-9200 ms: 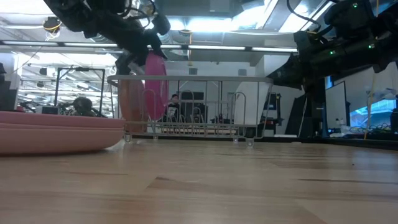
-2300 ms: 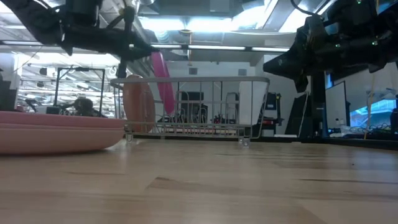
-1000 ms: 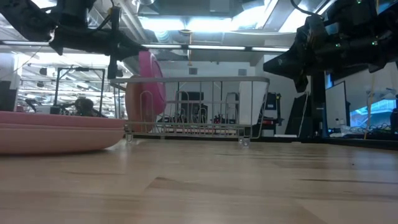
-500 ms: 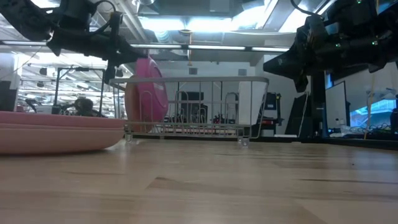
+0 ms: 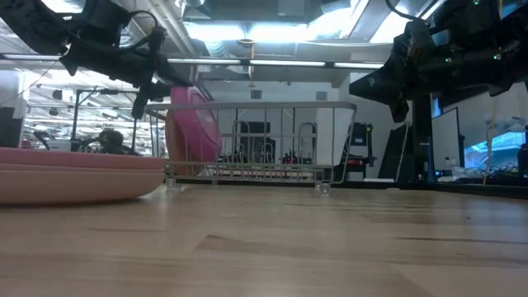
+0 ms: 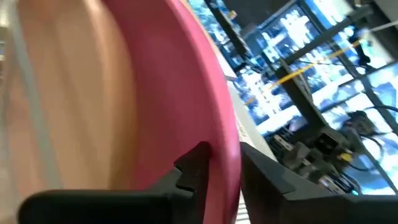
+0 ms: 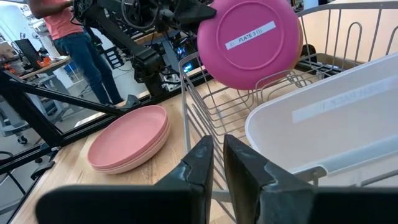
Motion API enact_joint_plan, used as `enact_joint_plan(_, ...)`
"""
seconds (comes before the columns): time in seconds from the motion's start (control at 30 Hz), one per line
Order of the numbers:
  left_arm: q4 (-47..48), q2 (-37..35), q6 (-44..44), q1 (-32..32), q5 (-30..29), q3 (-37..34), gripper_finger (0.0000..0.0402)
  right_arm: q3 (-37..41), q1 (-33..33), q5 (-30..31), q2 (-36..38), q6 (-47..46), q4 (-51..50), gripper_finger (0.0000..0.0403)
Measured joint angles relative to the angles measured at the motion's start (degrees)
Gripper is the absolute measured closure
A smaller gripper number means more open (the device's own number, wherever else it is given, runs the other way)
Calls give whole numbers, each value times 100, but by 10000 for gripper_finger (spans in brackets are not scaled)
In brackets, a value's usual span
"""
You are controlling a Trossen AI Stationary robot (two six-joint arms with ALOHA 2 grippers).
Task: Sort dishes
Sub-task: Put the dark pink plate into the dish rack
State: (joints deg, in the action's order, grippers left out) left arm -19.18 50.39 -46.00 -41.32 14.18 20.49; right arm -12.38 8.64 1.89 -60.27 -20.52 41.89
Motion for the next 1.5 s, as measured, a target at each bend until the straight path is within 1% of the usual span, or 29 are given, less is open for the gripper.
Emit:
enact_joint_plan(0.13, 31, 0, -8, 0, -28, 0, 299, 0, 0, 0, 0, -10, 0, 358)
enact_joint_plan(0.27, 29, -2, -47, 0, -25, 0, 288, 0, 0, 0, 0, -14, 0, 358)
enact_joint_plan(0.43, 25, -2, -181, 66, -29, 0, 286, 0, 0, 0, 0, -18, 0, 358)
enact_joint_plan(0.63, 22, -2, -133, 159, -49, 0, 286, 0, 0, 2, 0, -19, 0, 358)
enact_joint_plan(0.77, 22, -4, 76, 160, -48, 0, 286, 0, 0, 1, 0, -21, 0, 358)
enact_joint_plan(0.87, 36, -4, 461, 160, -52, 0, 286, 0, 0, 0, 0, -21, 0, 358)
enact_joint_plan(1.03, 292, -4, 767, 153, -318, 0, 286, 0, 0, 0, 0, -23, 0, 358)
enact_joint_plan(1.3, 857, -4, 866, 153, -329, 0, 286, 0, -1, 1, 0, -23, 0, 358)
enact_joint_plan(1.37, 871, -4, 866, 153, -233, 0, 286, 0, -2, 0, 0, -23, -2, 358)
enact_joint_plan(1.5, 806, -31, 859, 153, 415, 0, 286, 0, -2, 0, 0, -23, -13, 358)
